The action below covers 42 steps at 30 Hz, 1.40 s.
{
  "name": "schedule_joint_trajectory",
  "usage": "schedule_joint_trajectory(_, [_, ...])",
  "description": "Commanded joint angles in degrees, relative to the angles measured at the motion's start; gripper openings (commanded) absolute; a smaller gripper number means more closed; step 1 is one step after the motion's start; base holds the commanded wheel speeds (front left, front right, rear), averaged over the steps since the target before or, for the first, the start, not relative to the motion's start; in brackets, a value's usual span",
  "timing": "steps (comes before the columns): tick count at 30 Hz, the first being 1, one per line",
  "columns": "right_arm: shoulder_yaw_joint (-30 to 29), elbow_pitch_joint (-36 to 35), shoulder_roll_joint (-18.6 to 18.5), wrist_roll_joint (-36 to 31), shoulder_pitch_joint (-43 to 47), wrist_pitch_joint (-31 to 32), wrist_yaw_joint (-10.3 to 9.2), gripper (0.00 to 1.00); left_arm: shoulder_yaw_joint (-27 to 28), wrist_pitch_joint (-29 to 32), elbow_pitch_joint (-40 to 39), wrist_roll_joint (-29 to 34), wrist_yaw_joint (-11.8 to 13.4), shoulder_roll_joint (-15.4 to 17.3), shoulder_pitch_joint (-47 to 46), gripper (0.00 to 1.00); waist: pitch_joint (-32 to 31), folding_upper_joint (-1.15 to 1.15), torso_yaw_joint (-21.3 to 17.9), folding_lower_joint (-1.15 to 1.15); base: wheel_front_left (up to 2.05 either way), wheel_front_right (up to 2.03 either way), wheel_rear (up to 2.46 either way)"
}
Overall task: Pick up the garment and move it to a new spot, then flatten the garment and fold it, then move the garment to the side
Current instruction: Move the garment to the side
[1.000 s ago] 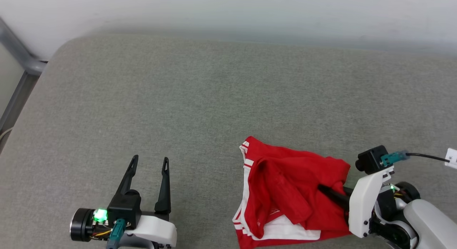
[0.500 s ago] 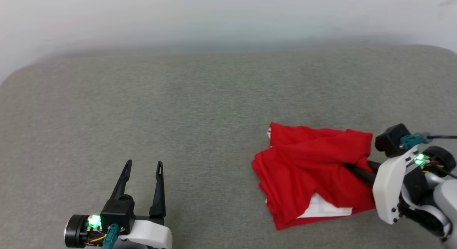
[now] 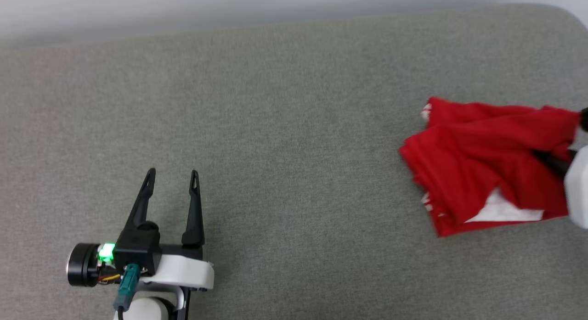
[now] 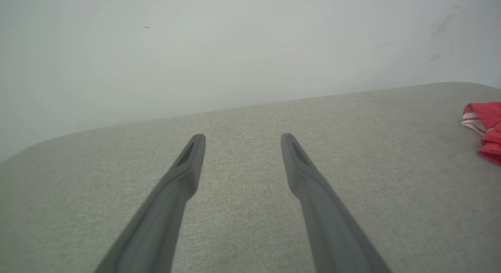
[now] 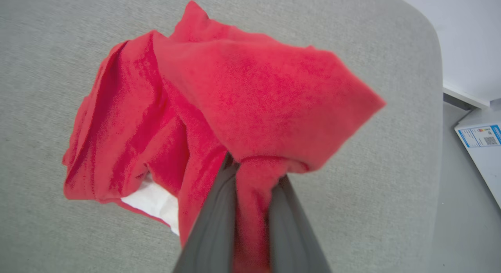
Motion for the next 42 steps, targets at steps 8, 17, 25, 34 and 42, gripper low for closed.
schedule_joint_trajectory(8, [-5.79, 10.2, -6.04, -1.98, -6.09, 2.41, -0.08, 0.0, 0.27, -0.12, -2.54, 0.72, -0.31, 0.74, -5.12, 1.0, 9.97, 0.0, 1.94, -0.01, 0.0, 0.0, 0.0])
schedule_joint_trajectory(17, [-11.8, 19.15, -9.71, -4.78, -9.36, 2.32, -0.09, 0.0, -0.72, -0.12, -4.14, 1.01, -0.63, 0.68, -9.17, 1.0, 15.84, 0.0, 4.02, -0.01, 0.0, 0.0, 0.0])
schedule_joint_trajectory(25, [-16.76, 24.86, -9.0, -8.26, -11.22, 1.06, -0.08, 0.0, -1.28, -0.12, -5.02, 1.18, -0.05, 0.42, -10.47, 1.0, 18.15, 0.0, 4.99, -0.01, 0.0, 0.0, 0.0])
schedule_joint_trajectory(34, [-21.12, 26.76, -5.7, -13.97, -10.99, -0.62, -0.08, 1.0, -1.54, -0.12, -3.87, 0.73, 0.68, 0.25, -8.83, 1.0, 14.33, 0.0, 4.91, -0.01, 0.0, 0.0, 0.0])
schedule_joint_trajectory(42, [-25.59, 22.05, -2.24, -19.91, -6.64, -7.67, -0.08, 1.0, -1.44, -0.12, -2.26, 0.08, 1.29, 0.01, -4.85, 1.0, 6.8, 0.0, 4.92, -0.01, 0.0, 0.0, 0.0])
